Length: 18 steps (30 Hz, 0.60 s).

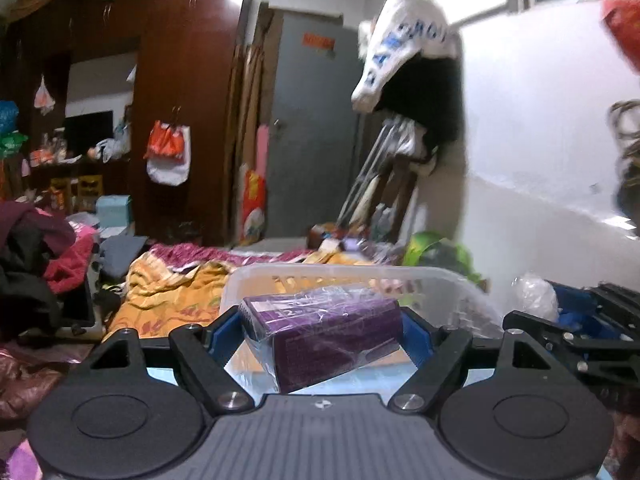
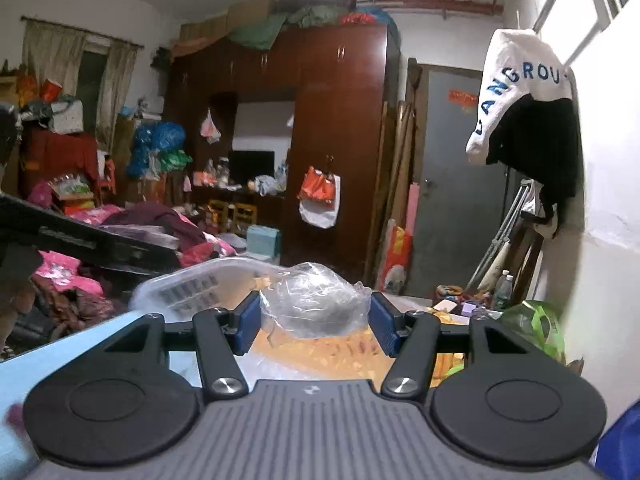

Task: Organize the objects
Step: 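Grasp the purple box with the left tool while the right tool grasps a plastic-wrapped pack, then drop the purple box into the white basket with the left tool while the right tool drops its pack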

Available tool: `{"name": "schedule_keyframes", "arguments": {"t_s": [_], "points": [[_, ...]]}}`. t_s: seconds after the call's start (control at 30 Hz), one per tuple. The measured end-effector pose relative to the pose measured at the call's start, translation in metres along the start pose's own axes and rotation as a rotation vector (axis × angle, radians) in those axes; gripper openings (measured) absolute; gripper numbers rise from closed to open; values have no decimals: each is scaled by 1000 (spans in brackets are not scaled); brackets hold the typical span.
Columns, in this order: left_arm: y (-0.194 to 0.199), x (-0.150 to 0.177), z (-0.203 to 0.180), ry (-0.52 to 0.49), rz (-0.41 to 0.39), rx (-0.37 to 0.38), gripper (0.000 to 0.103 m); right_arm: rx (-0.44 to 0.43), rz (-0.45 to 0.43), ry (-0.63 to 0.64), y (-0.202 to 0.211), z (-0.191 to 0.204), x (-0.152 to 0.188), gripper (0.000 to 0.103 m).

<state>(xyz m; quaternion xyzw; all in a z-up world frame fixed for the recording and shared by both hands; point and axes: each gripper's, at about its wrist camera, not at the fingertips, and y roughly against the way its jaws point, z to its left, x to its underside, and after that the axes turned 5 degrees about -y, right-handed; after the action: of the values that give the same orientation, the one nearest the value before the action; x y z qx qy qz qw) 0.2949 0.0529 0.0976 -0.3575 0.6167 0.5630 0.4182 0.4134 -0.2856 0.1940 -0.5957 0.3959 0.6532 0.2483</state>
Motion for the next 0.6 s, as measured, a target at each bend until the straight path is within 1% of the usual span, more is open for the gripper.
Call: {"name": "schedule_keyframes", "arguments": {"t_s": [0.03,0.1,0.17,0.2,0.23,0.27,0.3,0.33,0.37,0.4,0.47,0.5,0.53,0.57,0.6], "points": [[-11,-3,-2,2,18,-8,83,8,19,4,-11,1,-1,61],[-26,-3,-5,6,35,0,83,12,55,17,-26,4,1,61],[-34,0,-4,17,49,4,85,12,62,20,-31,3,4,63],[-36,3,-2,26,55,6,87,7,65,11,-30,1,6,76],[-39,5,-2,32,58,9,99,0,72,3,-30,0,7,95],[-39,8,-1,35,63,10,103,10,67,2,-27,0,8,100],[-37,11,0,39,59,0,103,23,51,0,-21,-1,8,103],[-33,12,1,32,57,-19,103,22,46,-8,-15,1,8,103],[-26,14,1,10,48,-42,103,6,64,-18,-10,0,7,103],[-18,17,1,-12,42,-49,103,-8,87,-27,-6,1,8,103],[2,26,5,-26,28,-22,103,24,105,-68,7,1,10,103],[17,33,8,-31,1,-19,103,31,114,-98,17,1,13,103],[31,40,10,-35,-16,-14,103,23,123,-125,30,2,18,103],[49,50,14,-39,-32,11,103,-2,111,-146,48,2,26,103],[67,63,17,-48,-51,31,103,-42,81,-153,66,2,35,103]]}}
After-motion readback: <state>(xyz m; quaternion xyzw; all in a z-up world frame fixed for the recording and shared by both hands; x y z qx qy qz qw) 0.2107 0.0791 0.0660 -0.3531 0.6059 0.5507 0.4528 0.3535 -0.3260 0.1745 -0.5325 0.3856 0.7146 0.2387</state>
